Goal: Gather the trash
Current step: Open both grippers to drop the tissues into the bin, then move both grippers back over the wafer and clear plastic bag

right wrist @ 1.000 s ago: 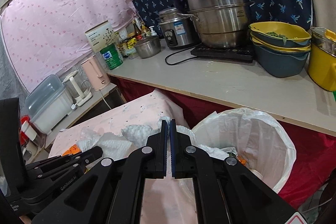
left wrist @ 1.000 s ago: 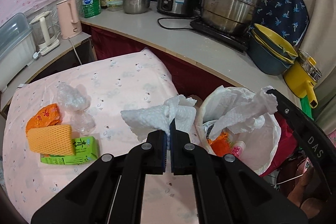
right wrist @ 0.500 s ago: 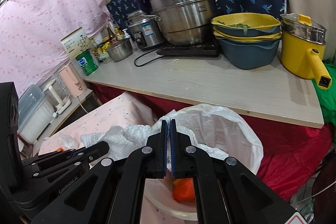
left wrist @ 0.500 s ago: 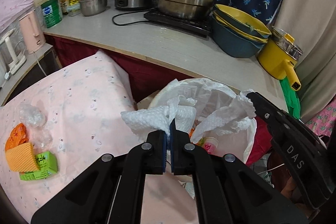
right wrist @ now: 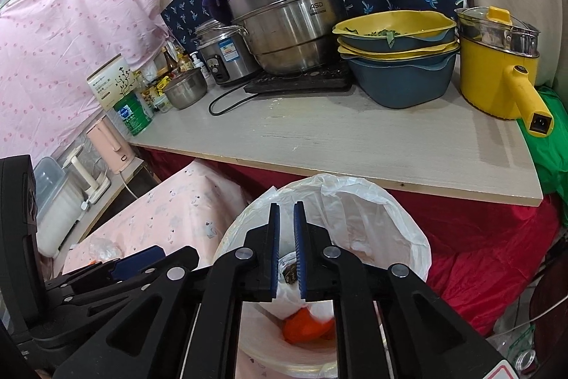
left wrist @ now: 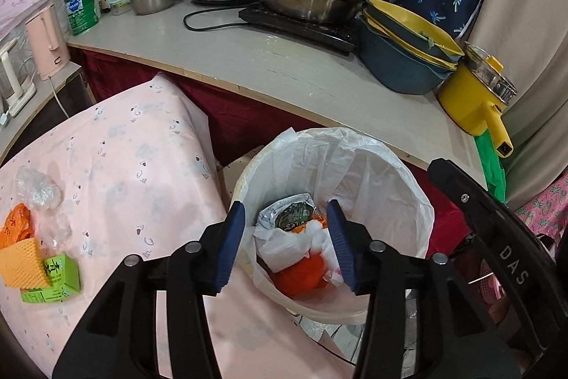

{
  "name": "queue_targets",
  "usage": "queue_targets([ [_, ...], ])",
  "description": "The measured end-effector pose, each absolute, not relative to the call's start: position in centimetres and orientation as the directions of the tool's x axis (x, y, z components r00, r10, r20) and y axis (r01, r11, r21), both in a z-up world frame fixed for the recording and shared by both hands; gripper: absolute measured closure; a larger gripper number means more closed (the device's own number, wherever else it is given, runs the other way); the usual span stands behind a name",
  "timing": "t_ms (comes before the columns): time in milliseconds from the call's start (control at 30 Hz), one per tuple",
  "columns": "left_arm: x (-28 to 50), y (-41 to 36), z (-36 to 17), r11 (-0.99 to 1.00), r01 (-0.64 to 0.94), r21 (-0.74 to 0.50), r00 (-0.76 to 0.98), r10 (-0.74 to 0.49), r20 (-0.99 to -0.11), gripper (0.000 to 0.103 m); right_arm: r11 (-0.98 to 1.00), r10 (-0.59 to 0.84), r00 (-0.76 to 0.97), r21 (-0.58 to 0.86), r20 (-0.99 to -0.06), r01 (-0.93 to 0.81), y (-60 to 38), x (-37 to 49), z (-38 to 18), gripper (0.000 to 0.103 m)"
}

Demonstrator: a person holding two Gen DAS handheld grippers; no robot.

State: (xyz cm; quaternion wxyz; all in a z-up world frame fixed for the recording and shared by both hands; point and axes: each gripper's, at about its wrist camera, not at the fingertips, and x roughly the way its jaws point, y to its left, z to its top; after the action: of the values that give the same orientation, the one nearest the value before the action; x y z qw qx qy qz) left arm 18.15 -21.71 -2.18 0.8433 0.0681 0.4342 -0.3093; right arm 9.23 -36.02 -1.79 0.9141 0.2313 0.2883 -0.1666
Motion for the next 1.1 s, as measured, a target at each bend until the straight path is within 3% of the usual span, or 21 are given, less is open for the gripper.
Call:
queue_targets([
  [733, 18.8, -16.3, -0.6, 0.869, 0.481, -0.112, 0.535, -0.392, -0.748, 0.056, 0.879, -0.123, 0.796, 0.307, -0.593, 0.364, -32.3, 10.4, -0.6, 0.078],
  [1100, 19.6, -10.1, -0.3, 0.922, 0.369, -0.113, 0.589, -0.327, -0.739, 0.047, 0.918, -0.062, 0.803, 0.282, -0.592, 0.279, -27.3, 12.1, 0.0, 0.071],
])
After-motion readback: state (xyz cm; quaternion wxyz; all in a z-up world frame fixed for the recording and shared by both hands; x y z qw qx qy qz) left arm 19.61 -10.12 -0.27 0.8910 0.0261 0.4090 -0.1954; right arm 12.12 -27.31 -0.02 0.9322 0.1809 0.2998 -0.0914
